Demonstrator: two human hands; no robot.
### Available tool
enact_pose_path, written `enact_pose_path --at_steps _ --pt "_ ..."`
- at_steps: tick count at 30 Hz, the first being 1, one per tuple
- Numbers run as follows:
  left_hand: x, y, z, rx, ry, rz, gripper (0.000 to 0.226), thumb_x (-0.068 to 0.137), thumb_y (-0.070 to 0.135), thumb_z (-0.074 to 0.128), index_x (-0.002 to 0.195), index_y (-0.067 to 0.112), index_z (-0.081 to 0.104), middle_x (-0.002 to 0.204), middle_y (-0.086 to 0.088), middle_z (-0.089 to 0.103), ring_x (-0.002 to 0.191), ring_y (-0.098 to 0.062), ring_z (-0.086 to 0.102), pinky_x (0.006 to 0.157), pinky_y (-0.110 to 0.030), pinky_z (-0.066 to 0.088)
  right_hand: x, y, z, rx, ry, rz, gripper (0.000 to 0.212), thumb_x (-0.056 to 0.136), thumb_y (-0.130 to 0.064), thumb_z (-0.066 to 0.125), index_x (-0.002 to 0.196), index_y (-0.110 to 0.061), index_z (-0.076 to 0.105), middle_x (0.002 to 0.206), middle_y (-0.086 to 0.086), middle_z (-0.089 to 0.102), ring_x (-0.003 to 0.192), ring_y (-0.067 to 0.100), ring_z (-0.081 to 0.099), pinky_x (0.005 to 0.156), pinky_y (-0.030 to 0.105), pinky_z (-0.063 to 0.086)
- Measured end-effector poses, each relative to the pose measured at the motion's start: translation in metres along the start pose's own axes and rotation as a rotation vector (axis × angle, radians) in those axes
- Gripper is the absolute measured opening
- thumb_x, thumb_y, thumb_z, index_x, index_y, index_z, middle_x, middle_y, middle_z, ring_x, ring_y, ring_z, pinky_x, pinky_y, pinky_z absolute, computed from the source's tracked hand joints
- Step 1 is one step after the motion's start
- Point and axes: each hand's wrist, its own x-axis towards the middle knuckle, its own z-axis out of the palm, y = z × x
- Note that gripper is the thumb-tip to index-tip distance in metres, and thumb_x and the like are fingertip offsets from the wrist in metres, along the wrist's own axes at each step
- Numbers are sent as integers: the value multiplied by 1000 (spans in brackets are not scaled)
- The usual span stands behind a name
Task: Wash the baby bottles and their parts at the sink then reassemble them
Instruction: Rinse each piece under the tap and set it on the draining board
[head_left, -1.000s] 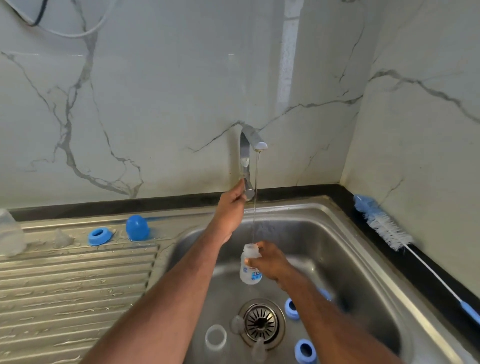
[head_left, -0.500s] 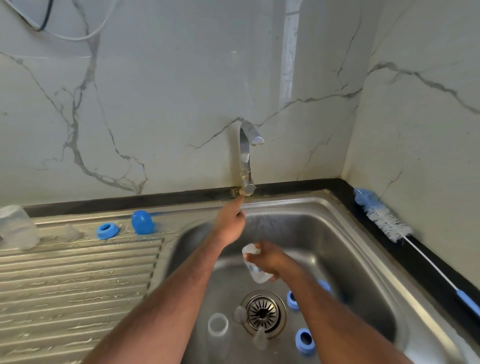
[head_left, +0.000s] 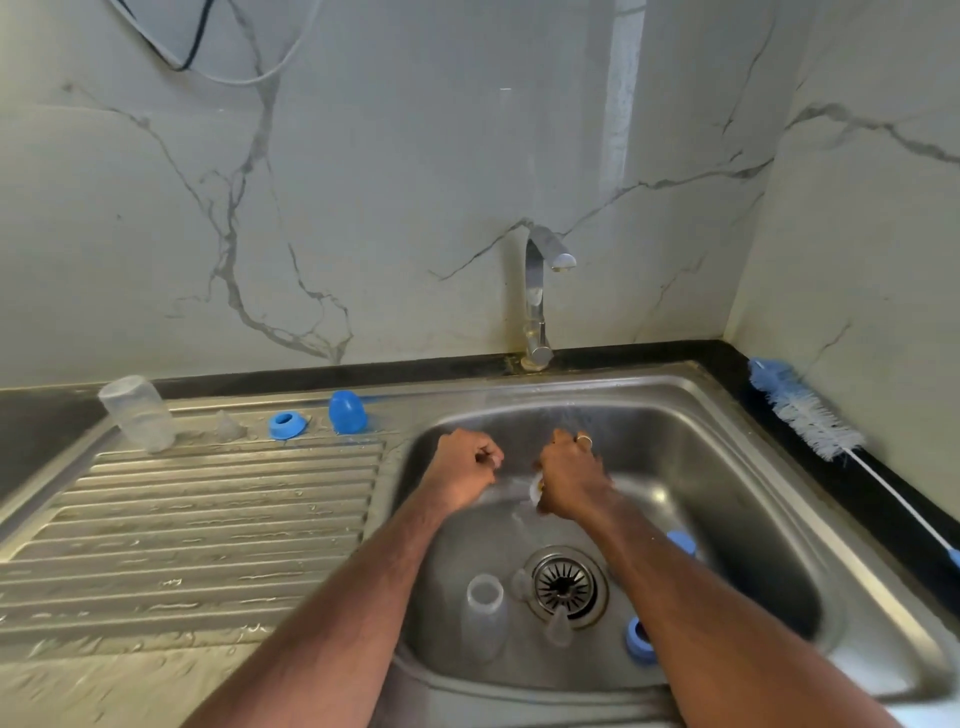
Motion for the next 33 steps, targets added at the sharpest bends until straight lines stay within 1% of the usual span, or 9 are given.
enact_pose_path --at_steps 3,6,8,10,16,21,24,27,33 --pt "-15 1 -22 -60 27 17 20 93 1 64 81 15 71 85 -6 74 61 -3 67 57 -11 50 -3 1 -8 62 23 23 63 78 -30 81 134 -14 54 145 18 37 133 41 36 105 48 46" --pt "-28 -4 -51 -63 70 63 23 94 2 63 79 19 69 86 -6 75 55 1 67 57 -11 49 -8 -2 -18 202 65 15 76 74 -36 84 135 -13 44 142 19 44 128 37 46 103 44 47" --pt "-41 -11 -74 -68 93 73 25 94 0 62 78 19 68 81 -1 72 54 1 66 59 -12 49 -16 -5 -23 312 61 10 62 70 -47 86 115 -20 53 120 11 61 105 25 60 89 41 56" --pt "-54 -21 -100 -55 121 68 24 92 -3 59 78 14 69 75 0 70 53 2 65 61 -15 51 -25 -15 -33 409 98 -12 50 72 -52 84 100 -25 52 100 1 63 87 16 61 75 37 58" --pt "-90 -74 -189 -48 256 -71 21 87 2 68 71 15 70 70 -9 74 52 -14 70 51 -16 49 -48 -90 -82 589 162 -167 41 69 -41 90 98 -26 64 93 -8 66 83 9 61 68 24 50" --pt "-128 -116 -251 -26 353 -159 14 86 8 74 72 11 73 69 -5 74 53 -13 70 59 -25 54 -45 -188 -115 648 19 -314 39 70 -31 89 103 -27 67 99 -7 67 90 12 64 80 31 53" --pt "-149 -143 -278 -9 384 -214 15 88 11 72 73 9 72 72 -6 75 53 -12 70 56 -21 49 -39 -247 -112 543 -113 -443 45 75 -31 86 115 -23 66 113 -1 67 99 16 63 84 29 53" --pt "-166 -169 -302 -15 437 -274 17 88 5 70 71 5 72 71 -8 74 49 -12 67 49 -14 46 -31 -301 -105 509 -177 -524 46 81 -29 81 122 -18 64 121 5 63 108 21 60 95 37 54" --pt "-185 -205 -332 -21 498 -332 16 86 -1 70 71 -4 71 71 -15 73 44 -14 63 46 -15 49 -14 -392 -91 429 -164 -632 49 83 -34 79 125 -19 58 118 3 60 103 18 58 90 34 52"
